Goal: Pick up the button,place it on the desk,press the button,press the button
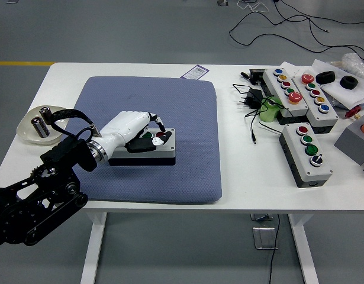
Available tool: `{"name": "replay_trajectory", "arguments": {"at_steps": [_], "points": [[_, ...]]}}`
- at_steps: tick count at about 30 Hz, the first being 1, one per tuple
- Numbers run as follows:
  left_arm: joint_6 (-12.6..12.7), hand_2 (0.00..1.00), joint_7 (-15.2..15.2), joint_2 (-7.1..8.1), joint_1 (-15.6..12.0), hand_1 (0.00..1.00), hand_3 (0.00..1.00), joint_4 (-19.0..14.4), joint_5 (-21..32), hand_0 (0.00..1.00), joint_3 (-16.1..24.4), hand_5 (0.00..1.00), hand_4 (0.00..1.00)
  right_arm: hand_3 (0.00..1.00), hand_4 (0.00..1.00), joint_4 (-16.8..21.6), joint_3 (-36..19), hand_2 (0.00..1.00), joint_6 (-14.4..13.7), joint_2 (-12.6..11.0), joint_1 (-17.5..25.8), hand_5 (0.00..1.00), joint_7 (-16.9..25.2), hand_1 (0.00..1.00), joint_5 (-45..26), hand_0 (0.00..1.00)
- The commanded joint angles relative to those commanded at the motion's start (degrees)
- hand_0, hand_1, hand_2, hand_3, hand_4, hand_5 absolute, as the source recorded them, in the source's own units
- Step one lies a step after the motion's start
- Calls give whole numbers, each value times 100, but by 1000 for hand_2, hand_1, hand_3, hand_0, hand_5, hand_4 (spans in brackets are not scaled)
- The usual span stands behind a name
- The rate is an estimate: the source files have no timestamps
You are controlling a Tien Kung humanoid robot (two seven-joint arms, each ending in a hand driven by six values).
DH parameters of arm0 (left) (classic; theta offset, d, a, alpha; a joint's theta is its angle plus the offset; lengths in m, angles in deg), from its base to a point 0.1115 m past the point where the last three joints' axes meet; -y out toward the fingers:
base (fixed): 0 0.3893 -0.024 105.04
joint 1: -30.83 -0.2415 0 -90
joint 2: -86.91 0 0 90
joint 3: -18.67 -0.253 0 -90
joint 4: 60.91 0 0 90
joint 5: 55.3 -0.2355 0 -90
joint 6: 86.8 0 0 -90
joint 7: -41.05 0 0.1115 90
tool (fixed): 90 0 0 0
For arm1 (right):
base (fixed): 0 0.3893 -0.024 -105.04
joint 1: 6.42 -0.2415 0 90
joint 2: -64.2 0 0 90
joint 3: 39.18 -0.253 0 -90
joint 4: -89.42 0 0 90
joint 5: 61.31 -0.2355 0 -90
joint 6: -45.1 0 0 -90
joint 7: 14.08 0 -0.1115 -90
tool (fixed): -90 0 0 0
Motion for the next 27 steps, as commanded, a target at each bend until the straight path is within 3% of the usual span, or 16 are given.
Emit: {"name": "replay_trajectory", "arguments": {"at_steps": [10,15,22,27], "points": [[-77,2,16,46,-28,2,577,54,-5,19,-143,947,627,639,320,0,7,693,6,-2,-1,189,-2,647,-1,673],[-289,2,115,44,-33,2,582,149,-82,12,-224,951,625,639,320,0,3,693,5,0,2,189,-4,647,0,673],[-177,2,115,55,-63,2,582,79,-55,12,-143,949,624,639,320,0,-16,693,5,4,7,189,-7,647,3,673],[-21,2,80,65,-145,2,599,-120,29,12,189,956,624,639,320,0,-40,693,7,6,16,189,-9,647,30,673]]}}
